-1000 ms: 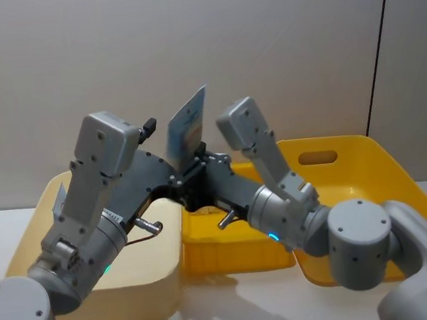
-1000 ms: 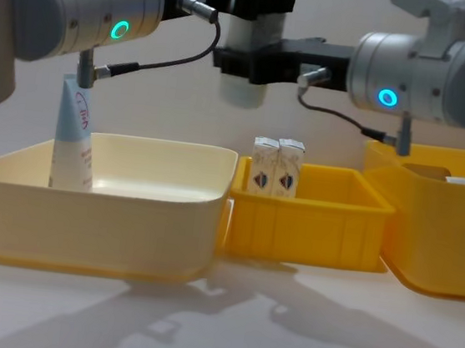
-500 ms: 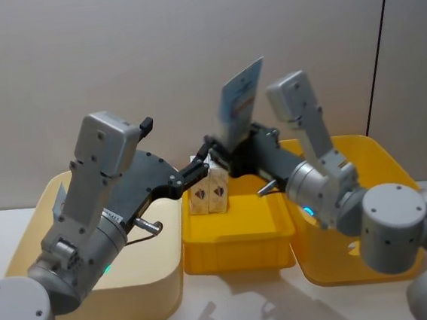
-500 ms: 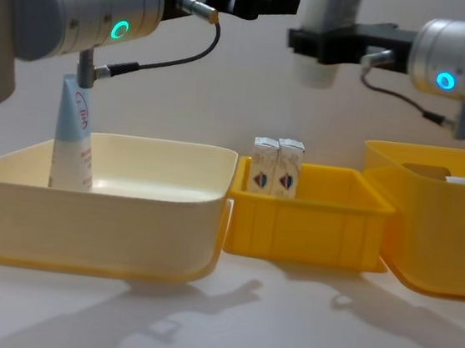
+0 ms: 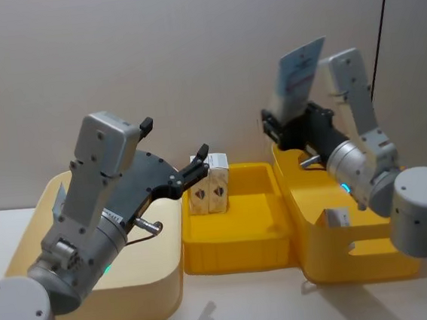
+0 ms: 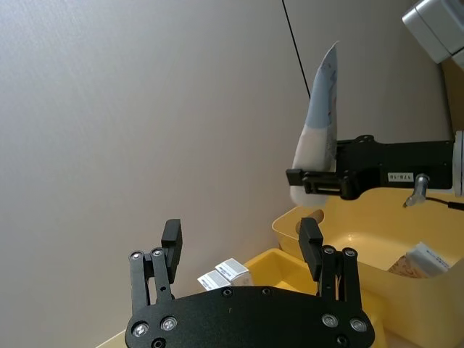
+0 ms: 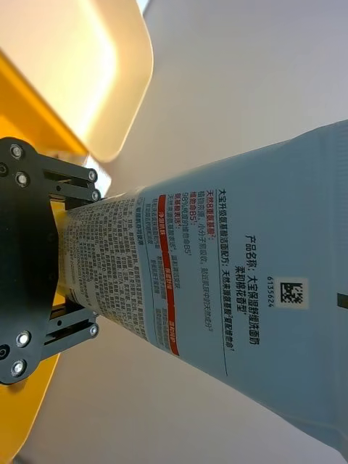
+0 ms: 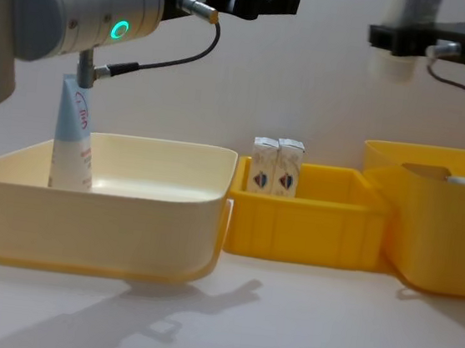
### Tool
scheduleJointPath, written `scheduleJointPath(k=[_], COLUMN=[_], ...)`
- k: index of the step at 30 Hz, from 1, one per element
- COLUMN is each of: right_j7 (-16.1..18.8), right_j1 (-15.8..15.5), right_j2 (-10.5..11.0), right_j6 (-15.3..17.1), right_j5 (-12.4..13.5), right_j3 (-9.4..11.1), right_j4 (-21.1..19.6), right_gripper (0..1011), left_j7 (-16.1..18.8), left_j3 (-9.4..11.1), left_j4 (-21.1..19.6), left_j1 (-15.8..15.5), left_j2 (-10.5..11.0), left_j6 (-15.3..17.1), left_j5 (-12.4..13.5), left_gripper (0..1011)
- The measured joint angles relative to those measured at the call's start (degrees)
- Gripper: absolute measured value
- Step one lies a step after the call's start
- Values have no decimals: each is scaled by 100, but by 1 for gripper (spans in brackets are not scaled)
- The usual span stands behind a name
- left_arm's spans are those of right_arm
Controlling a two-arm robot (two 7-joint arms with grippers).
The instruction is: Bimanual collaborative sorting of washing and personal care products
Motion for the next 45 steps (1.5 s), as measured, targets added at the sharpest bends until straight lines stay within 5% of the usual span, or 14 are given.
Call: scheduleJointPath(k=[9,22,28,31,40,45], right_j7=[-362,-570,-462,-379,-264,-223], right_j1=[232,969,1641,2183,2865,3111], right_j2=[26,0,-90,-180,-285,-324], right_j6=[275,710,638,417,109,9], right_j5=[-85,-204,-249,-158,-5,51], right_j3=[250,436,424,248,31,-49], right_j4=[408,1728,2988,4017,5319,5790], right_gripper=[577,577,635,725,986,1001], left_j7=[0,0,-1,-1,-1,0], left_j3=[0,0,0,0,0,0], left_j4=[0,0,0,0,0,0], left_j1=[0,0,-1,-1,-1,0], left_j2=[0,-1,-1,0,-1,0], left_j6=[0,0,0,0,0,0], left_j5=[0,0,1,1,1,1], left_gripper=[1003,1003,1003,1003,1003,1003])
